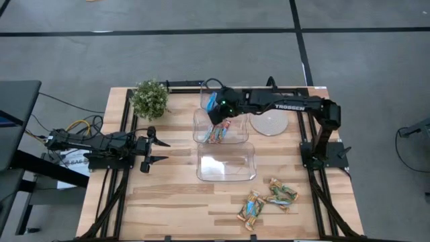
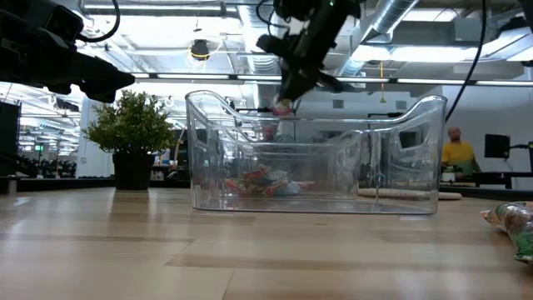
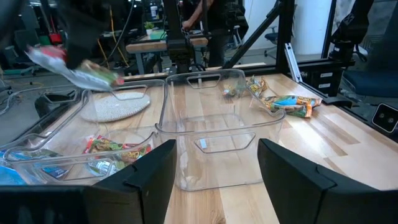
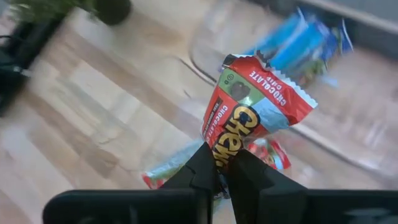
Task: Pick and place Granola Bars by type
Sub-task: Put the red granola bar into the middle transparent bin, then put the yellow granola bar into the bottom transparent bin
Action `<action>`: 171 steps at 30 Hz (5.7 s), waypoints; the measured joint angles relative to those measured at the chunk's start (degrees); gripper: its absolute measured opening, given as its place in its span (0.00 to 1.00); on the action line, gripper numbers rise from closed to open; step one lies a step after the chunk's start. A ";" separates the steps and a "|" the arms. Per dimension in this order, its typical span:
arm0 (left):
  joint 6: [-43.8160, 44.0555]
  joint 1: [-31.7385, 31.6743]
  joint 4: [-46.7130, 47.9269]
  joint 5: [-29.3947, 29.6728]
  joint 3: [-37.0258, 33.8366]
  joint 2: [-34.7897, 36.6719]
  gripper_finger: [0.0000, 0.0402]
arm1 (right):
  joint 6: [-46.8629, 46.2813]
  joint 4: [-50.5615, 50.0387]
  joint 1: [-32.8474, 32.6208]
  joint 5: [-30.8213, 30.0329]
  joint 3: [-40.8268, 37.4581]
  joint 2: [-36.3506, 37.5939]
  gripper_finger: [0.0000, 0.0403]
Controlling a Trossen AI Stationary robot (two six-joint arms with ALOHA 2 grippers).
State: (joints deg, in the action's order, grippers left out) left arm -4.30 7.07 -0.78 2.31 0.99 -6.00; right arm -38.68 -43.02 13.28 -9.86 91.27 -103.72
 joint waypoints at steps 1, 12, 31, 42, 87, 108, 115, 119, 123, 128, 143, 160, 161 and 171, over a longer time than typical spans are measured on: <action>0.01 -0.01 0.00 -0.01 0.00 0.00 0.55 | -0.87 0.09 0.00 -0.08 -0.95 0.10 0.06; 0.01 -0.01 0.00 0.00 0.00 0.00 0.55 | -12.12 3.35 -1.29 -0.80 -11.68 2.34 0.06; 0.00 0.00 0.00 -0.02 0.00 -0.02 0.55 | -24.70 10.62 -2.64 0.90 -18.76 1.22 0.07; 0.01 -0.02 0.00 0.00 0.00 0.00 0.55 | -27.66 13.63 -2.64 2.68 -21.99 1.22 0.08; -0.01 -0.01 0.01 0.00 -0.02 -0.01 0.55 | -16.34 18.83 -14.88 3.95 -22.01 20.19 0.25; 0.01 -0.02 0.01 0.00 -0.02 -0.02 0.55 | -14.68 22.15 -28.49 6.70 -22.01 24.85 0.25; 0.01 0.00 0.02 0.00 -0.02 -0.01 0.55 | -14.68 14.23 -34.20 13.54 -22.01 24.65 0.26; 0.01 -0.01 0.00 0.00 -0.02 0.00 0.55 | -15.77 6.00 -38.41 16.63 -22.01 24.65 0.26; 0.01 -0.02 0.00 0.00 -0.02 0.00 0.55 | -19.83 -1.26 -42.45 19.58 -22.01 24.65 0.26; 0.01 0.00 0.00 0.00 -0.02 -0.02 0.55 | -24.76 -9.01 -47.29 24.05 -22.01 24.65 0.26; 0.01 0.00 0.00 0.00 -0.02 -0.02 0.55 | -35.47 -23.28 -55.23 27.63 -22.01 24.63 0.26; 0.01 0.00 0.00 0.00 -0.02 0.00 0.55 | -33.74 -35.11 -55.65 13.84 -22.41 24.12 0.32; -0.02 0.00 0.02 0.00 -0.02 0.00 0.55 | -33.11 -34.90 -55.65 13.84 -22.88 23.76 0.34; -0.01 -0.01 0.02 0.00 -0.02 0.00 0.55 | -33.33 -30.26 -55.95 13.70 -28.05 23.71 0.61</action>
State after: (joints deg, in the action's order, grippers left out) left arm -4.31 7.07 -0.76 2.31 0.97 -6.00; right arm -72.01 -73.28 -42.67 3.85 63.22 -80.01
